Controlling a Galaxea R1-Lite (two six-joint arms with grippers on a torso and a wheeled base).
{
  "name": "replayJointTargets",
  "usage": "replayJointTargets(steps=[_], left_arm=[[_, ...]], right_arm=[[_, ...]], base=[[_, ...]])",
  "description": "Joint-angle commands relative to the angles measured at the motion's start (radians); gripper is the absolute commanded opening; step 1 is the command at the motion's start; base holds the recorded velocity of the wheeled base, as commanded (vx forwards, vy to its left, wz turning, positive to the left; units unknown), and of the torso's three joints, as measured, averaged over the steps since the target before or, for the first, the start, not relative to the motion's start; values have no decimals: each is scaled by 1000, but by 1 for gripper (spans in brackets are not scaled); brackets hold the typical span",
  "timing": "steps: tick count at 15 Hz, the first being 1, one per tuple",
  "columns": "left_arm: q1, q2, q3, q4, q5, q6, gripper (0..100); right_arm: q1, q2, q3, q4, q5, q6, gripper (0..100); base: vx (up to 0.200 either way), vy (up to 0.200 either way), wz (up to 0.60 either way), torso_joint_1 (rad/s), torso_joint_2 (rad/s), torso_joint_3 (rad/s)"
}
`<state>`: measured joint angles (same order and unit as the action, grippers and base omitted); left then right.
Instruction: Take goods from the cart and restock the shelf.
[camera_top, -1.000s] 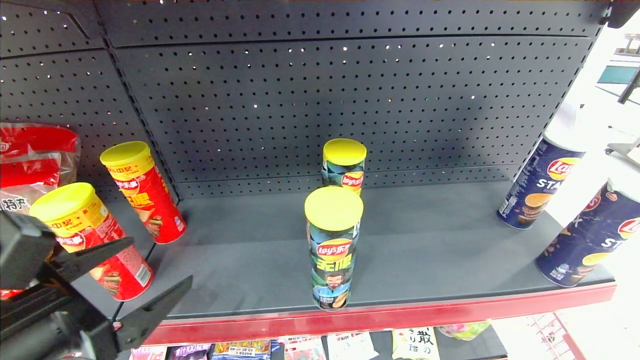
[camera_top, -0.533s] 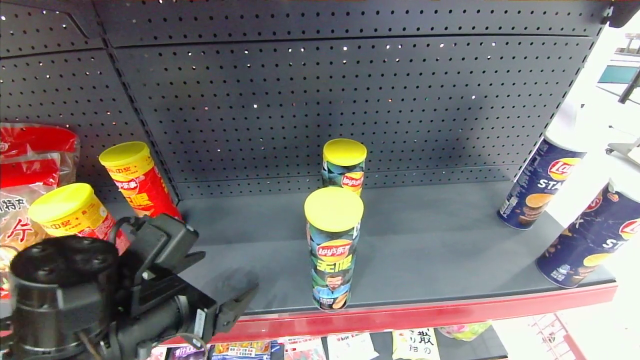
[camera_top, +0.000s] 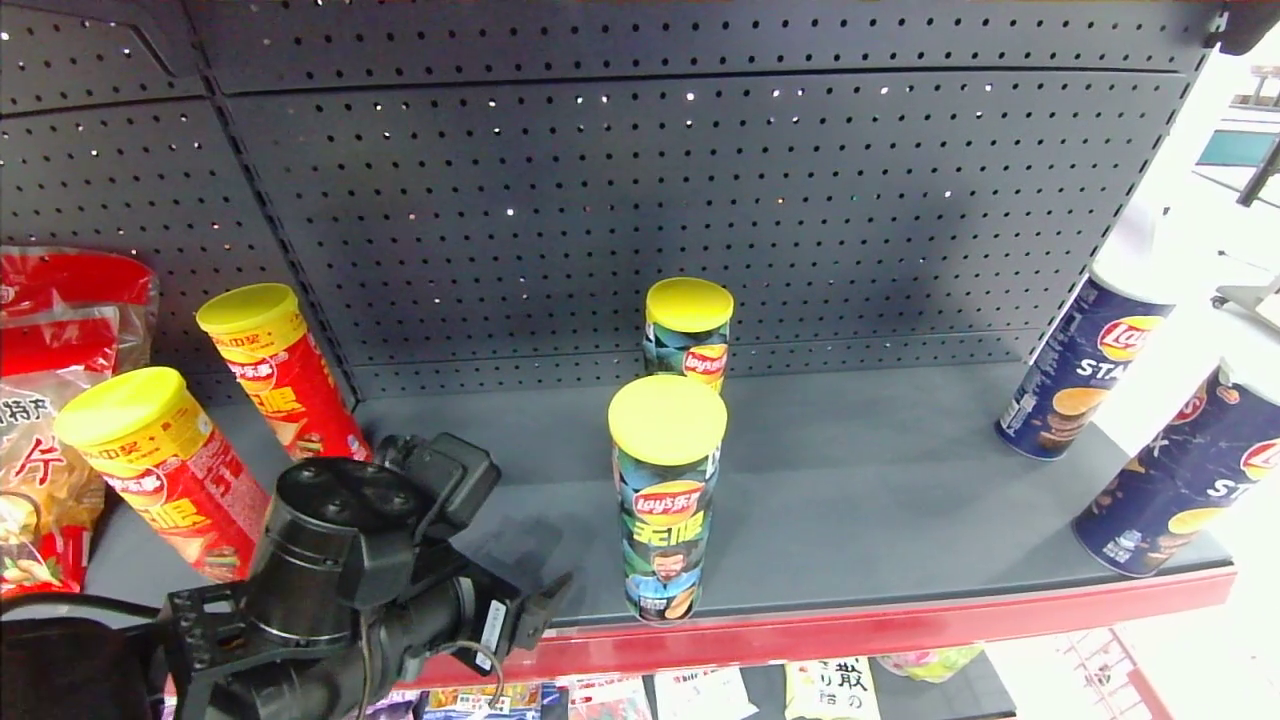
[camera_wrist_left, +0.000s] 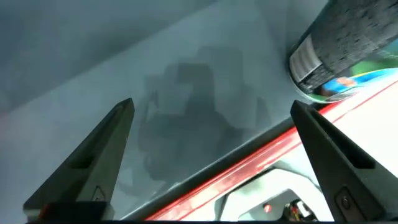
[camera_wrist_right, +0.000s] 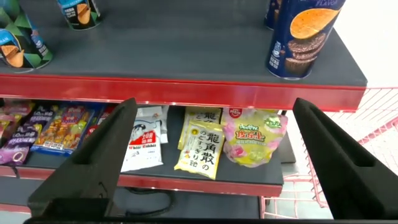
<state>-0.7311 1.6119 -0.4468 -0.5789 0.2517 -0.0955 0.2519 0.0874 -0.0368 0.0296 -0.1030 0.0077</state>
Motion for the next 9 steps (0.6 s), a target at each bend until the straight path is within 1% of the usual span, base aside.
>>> replayJointTargets(steps=[1,3,7,9], left_arm=[[1,20,-1,1,8,0,100],[-1,46,-7,-7,43,-1,100],[-4,66,-47,-10,37,-6,100],[-5,74,-47,-10,35,-7,100]], right_arm=[[0,5,0,0,0,0,100],[1,5,0,-3,-1,0,100],[1,5,2,-5,-4,0,100],[1,5,2,-7,-4,0,100]], base=[[0,0,0,0,0,0],[0,0,0,0,0,0],[0,0,0,0,0,0],[0,0,0,0,0,0]])
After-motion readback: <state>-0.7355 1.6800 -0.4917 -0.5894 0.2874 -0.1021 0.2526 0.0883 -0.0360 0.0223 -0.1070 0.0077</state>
